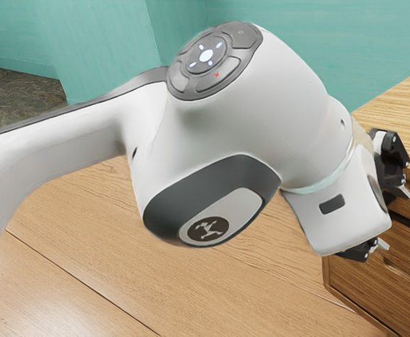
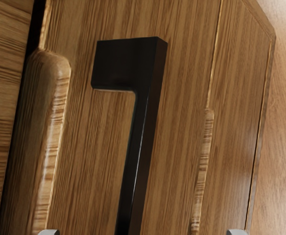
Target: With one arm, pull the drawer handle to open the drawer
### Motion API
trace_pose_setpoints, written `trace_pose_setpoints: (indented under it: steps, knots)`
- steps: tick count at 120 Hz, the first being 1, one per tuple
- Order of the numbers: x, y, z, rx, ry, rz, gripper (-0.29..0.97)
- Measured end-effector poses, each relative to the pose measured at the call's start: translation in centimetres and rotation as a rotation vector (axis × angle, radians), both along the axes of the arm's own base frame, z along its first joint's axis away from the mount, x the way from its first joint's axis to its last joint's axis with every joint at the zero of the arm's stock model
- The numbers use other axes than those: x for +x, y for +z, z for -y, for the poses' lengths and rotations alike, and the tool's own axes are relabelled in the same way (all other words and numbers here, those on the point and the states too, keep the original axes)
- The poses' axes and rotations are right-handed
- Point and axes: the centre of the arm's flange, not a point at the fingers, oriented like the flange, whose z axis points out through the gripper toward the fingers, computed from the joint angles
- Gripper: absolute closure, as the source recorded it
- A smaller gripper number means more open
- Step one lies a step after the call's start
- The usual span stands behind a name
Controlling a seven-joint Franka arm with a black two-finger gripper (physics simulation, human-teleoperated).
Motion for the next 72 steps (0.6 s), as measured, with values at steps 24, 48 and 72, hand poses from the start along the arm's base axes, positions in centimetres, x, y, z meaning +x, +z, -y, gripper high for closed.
trace_pose_setpoints:
  steps: [24, 48, 72]
  knots:
    - [0.4, -0.2, -0.4, 0.023, -0.037, 0.018, 0.38]
    - [0.7, -0.2, -0.9, 0.040, -0.054, 0.025, 0.40]
    - [1.1, -0.6, -1.0, 0.052, -0.069, 0.022, 0.41]
